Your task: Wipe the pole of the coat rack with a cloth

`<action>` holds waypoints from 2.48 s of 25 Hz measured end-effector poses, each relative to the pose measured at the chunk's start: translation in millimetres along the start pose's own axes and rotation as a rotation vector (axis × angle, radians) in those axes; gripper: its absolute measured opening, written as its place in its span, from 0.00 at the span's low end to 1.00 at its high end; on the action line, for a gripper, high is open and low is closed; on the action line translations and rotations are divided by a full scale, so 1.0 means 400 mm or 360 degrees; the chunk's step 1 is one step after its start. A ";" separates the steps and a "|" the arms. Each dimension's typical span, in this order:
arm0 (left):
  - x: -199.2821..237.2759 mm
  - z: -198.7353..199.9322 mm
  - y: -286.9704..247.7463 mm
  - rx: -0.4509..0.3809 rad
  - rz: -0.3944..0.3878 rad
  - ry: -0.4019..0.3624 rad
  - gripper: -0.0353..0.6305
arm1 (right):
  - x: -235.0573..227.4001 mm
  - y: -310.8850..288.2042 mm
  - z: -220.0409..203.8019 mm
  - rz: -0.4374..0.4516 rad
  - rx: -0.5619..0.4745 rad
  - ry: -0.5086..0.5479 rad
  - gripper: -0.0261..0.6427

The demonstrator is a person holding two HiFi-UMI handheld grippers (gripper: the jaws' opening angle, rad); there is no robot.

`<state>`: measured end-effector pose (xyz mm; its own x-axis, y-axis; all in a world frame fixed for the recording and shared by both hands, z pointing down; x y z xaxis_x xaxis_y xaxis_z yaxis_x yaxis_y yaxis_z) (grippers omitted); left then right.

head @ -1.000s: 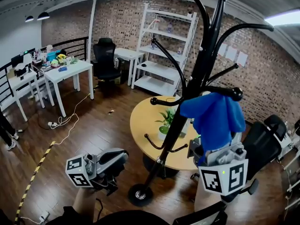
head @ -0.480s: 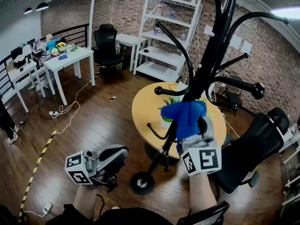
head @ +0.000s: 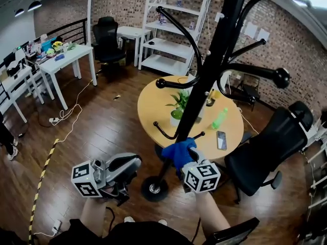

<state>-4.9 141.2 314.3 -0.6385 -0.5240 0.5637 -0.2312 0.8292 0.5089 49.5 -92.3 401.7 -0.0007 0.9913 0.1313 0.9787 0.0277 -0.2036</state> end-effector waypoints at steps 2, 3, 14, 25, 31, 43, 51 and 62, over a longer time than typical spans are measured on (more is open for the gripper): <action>0.005 -0.011 -0.013 0.0013 -0.0018 0.0021 0.05 | 0.010 -0.007 -0.055 0.0132 0.0196 -0.0104 0.07; 0.007 -0.018 -0.018 0.0020 -0.0027 0.0034 0.05 | 0.019 0.002 -0.069 0.0177 0.0241 -0.0134 0.07; 0.019 -0.040 -0.034 0.0036 -0.0032 0.0063 0.05 | 0.024 0.061 -0.088 0.0188 0.0169 -0.0277 0.07; -0.005 -0.004 0.001 -0.0006 -0.0014 -0.0017 0.05 | -0.051 0.059 0.161 -0.0180 -0.0416 0.0009 0.07; -0.025 0.023 0.019 -0.0038 -0.0032 -0.0076 0.05 | -0.068 0.131 0.491 -0.0309 -0.0874 0.0297 0.07; -0.044 0.056 0.006 -0.0046 -0.0083 -0.0161 0.05 | 0.053 0.416 0.795 -0.0344 -0.1530 0.0608 0.07; -0.051 0.047 -0.001 -0.0041 -0.0088 -0.0155 0.05 | 0.071 0.448 0.796 -0.0387 -0.1642 0.0663 0.07; -0.021 0.020 0.013 -0.0056 -0.0040 -0.0072 0.05 | -0.055 0.136 0.578 -0.0372 -0.0973 0.0572 0.07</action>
<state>-6.6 151.5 306.8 -0.6656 -0.5346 0.5208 -0.2224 0.8082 0.5453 55.1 -82.8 163.5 -0.2584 0.8624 0.4354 0.9009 0.0525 0.4309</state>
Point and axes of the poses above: the fingertips, and each gripper's own axes: y backward along the fingers, x to its left, z out of its top, the point moved 6 cm from there along y, backward along the fingers, and after that the axes turned 13 degrees about y, right-handed, at the moved point
